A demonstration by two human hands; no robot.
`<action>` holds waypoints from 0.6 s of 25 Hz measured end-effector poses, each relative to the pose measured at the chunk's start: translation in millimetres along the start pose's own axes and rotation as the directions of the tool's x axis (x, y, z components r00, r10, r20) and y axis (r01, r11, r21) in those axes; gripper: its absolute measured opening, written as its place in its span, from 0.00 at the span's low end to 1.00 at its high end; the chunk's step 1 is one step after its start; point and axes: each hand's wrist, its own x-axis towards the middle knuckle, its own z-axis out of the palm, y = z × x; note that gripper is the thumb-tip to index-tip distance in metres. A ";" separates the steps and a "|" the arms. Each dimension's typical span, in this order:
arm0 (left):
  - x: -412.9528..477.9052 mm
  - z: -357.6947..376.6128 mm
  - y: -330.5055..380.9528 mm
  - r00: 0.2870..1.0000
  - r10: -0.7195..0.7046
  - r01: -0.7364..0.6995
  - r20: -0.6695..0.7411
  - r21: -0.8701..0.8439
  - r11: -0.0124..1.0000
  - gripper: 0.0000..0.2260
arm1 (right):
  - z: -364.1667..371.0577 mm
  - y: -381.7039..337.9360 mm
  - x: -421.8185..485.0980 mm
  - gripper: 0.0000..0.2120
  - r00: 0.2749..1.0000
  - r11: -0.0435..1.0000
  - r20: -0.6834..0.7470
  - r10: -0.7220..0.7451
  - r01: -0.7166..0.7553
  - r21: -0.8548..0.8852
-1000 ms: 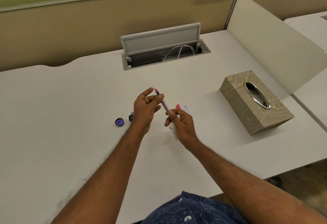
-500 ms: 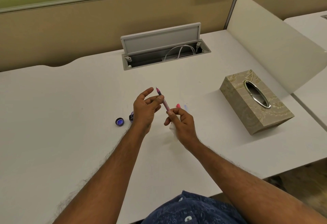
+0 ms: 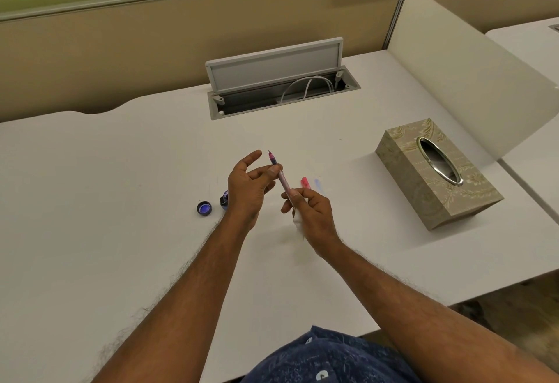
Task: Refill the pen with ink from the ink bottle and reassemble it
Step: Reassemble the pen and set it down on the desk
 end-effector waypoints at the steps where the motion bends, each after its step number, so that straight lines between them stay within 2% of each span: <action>1: 0.7 -0.5 -0.9 1.000 -0.002 0.002 0.001 0.006 1.000 0.22 | -0.1 0.9 0.5 0.08 1.000 0.999 -0.011 -0.026 0.026 -0.022; 5: 2.3 -1.3 -6.1 1.000 -0.005 0.006 -0.009 0.023 1.000 0.24 | -1.7 6.3 5.2 0.06 0.997 0.992 -0.040 -0.073 0.068 -0.106; 10: 5.1 -0.9 -10.1 1.000 -0.017 0.017 -0.001 0.037 0.999 0.24 | -3.3 12.8 8.2 0.07 0.998 0.994 -0.038 -0.058 0.054 -0.091; 15: 9.3 0.8 -14.9 0.999 -0.045 0.045 -0.002 0.057 0.997 0.24 | -4.8 17.7 12.1 0.07 0.997 0.987 -0.067 -0.023 0.012 -0.162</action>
